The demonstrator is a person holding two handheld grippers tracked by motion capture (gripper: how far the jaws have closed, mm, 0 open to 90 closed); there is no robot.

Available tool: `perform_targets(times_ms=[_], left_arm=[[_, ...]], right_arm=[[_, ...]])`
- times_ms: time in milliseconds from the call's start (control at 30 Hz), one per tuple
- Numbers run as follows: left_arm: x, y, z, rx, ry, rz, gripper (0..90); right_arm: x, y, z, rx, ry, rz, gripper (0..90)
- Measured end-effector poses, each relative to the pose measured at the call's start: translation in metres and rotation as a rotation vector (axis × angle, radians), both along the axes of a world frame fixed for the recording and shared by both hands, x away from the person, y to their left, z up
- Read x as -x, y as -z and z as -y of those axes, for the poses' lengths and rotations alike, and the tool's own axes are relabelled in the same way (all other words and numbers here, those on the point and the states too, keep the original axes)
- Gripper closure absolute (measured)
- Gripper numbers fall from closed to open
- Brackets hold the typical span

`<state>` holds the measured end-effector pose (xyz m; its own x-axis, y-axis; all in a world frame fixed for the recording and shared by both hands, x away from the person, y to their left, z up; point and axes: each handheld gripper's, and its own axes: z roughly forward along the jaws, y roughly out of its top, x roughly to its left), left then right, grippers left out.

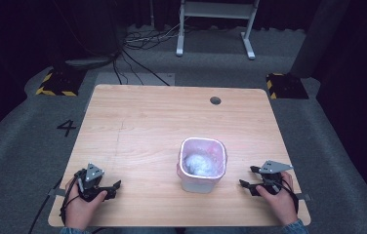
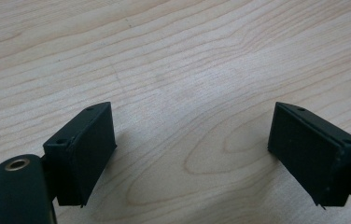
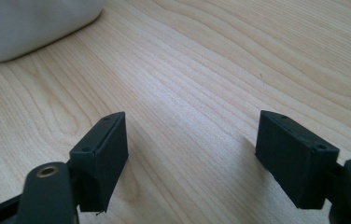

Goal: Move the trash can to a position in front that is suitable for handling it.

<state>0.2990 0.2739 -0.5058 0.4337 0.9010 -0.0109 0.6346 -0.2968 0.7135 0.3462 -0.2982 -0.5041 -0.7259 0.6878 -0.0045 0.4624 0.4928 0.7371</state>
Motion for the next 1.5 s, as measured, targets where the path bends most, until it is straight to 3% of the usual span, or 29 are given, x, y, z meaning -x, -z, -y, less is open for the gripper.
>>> perform_targets(times_ms=[33, 67, 100, 133, 267, 433, 467, 567, 600, 667, 800, 900, 967, 1067, 1133, 1267, 1300, 1500], left_arm=[[0.0, 0.0, 0.0, 0.001, 0.001, 0.006, 15.4], [0.0, -0.001, 0.001, 0.008, -0.003, 0.006, 25.4], [0.001, -0.003, 0.001, 0.011, -0.002, 0.005, 25.4], [0.001, -0.005, 0.002, 0.018, -0.008, 0.016, 28.8], [0.003, -0.02, 0.009, 0.003, -0.017, 0.047, 31.7], [-0.001, -0.037, 0.028, 0.064, 0.017, 0.064, 31.9], [-0.003, -0.039, 0.033, 0.074, 0.027, 0.065, 31.7], [-0.013, -0.045, 0.052, 0.098, 0.074, 0.084, 31.2], [-0.024, -0.046, 0.065, 0.106, 0.092, 0.119, 29.9], [-0.029, -0.047, 0.072, 0.115, 0.105, 0.128, 29.6], [-0.046, -0.048, 0.102, 0.169, 0.162, 0.123, 30.0], [-0.062, -0.044, 0.124, 0.178, 0.18, 0.139, 30.1], [-0.065, -0.042, 0.129, 0.173, 0.187, 0.141, 30.1], [-0.068, -0.038, 0.144, 0.189, 0.225, 0.116, 30.8], [-0.065, -0.034, 0.156, 0.173, 0.272, 0.091, 30.8], [-0.06, -0.029, 0.16, 0.163, 0.299, 0.081, 31.6], [-0.056, -0.03, 0.162, 0.158, 0.311, 0.061, 32.7], [-0.043, -0.037, 0.163, 0.081, 0.326, 0.078, 34.7]], right_arm=[[0.0, 0.0, 0.0, 0.0, 0.0, 0.0, 24.9], [0.001, 0.0, 0.0, -0.003, 0.001, -0.002, 24.4], [0.001, 0.0, 0.0, -0.003, 0.001, -0.002, 24.4], [0.003, -0.002, -0.001, -0.042, 0.01, 0.007, 23.7], [0.006, -0.014, -0.009, -0.046, -0.006, 0.049, 22.8], [0.003, -0.027, -0.019, -0.073, -0.021, 0.066, 17.5], [0.0, -0.032, -0.024, -0.095, -0.028, 0.065, 15.5], [-0.005, -0.034, -0.031, -0.099, -0.014, 0.081, 15.9], [-0.008, -0.037, -0.037, -0.095, 0.019, 0.099, 20.4], [-0.01, -0.039, -0.04, -0.093, 0.028, 0.105, 22.9], [-0.022, -0.05, -0.052, -0.138, 0.049, 0.132, 25.6], [-0.031, -0.05, -0.057, -0.146, 0.067, 0.129, 25.6], [-0.033, -0.049, -0.059, -0.14, 0.065, 0.129, 25.7], [-0.036, -0.044, -0.066, -0.154, 0.058, 0.117, 25.7], [-0.035, -0.042, -0.069, -0.153, 0.04, 0.112, 25.6], [-0.029, -0.04, -0.077, -0.146, 0.017, 0.111, 27.2], [-0.027, -0.039, -0.078, -0.149, 0.012, 0.109, 27.3], [-0.014, -0.04, -0.082, -0.152, -0.008, 0.105, 29.0]])
